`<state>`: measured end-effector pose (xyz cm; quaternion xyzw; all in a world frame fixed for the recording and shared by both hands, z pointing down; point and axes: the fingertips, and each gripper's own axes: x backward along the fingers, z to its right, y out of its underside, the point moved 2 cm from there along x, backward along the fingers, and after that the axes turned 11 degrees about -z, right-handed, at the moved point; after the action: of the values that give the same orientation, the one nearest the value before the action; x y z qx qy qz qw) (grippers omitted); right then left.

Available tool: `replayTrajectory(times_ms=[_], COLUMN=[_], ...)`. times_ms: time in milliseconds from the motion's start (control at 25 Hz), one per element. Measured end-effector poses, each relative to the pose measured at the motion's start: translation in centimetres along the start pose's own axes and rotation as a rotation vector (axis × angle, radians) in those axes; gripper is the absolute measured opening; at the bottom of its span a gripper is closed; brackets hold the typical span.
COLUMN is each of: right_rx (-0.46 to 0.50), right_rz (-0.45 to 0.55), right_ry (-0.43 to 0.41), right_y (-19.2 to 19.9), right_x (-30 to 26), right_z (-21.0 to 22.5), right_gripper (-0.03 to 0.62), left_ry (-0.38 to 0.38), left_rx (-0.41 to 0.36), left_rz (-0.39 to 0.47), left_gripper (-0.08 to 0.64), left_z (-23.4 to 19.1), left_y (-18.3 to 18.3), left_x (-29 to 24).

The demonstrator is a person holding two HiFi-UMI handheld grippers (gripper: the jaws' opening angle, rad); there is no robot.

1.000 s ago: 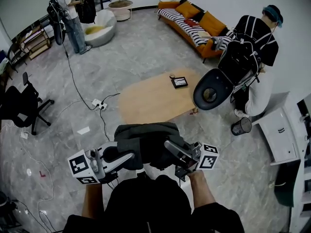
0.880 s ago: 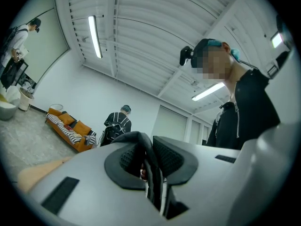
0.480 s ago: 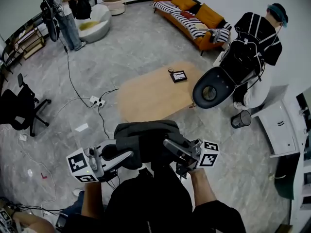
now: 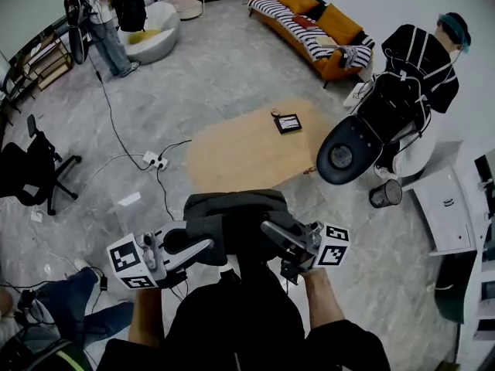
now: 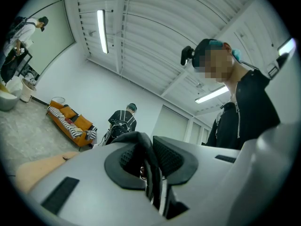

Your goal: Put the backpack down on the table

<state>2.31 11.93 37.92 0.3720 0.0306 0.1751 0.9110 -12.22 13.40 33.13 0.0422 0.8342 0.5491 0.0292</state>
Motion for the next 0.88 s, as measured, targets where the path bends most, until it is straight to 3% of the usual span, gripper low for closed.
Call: replayTrajectory(times_ms=[480, 880], right_rx=[-0.031, -0.026], right_rz=[-0.031, -0.102], right_ry=[-0.019, -0.058], right_y=[-5.4, -10.1], right_x=[-1.2, -1.1], right_z=[5.9, 11.1], right_gripper=[0.04, 0.04], left_ry=[-0.064, -0.162], left_rx=[0.048, 0.069], left_rz=[-0.016, -0.006], left_gripper=[0.049, 0.049], left_z=[-7.1, -12.6], left_y=[-2.9, -4.5], left_x=[-2.7, -6.0])
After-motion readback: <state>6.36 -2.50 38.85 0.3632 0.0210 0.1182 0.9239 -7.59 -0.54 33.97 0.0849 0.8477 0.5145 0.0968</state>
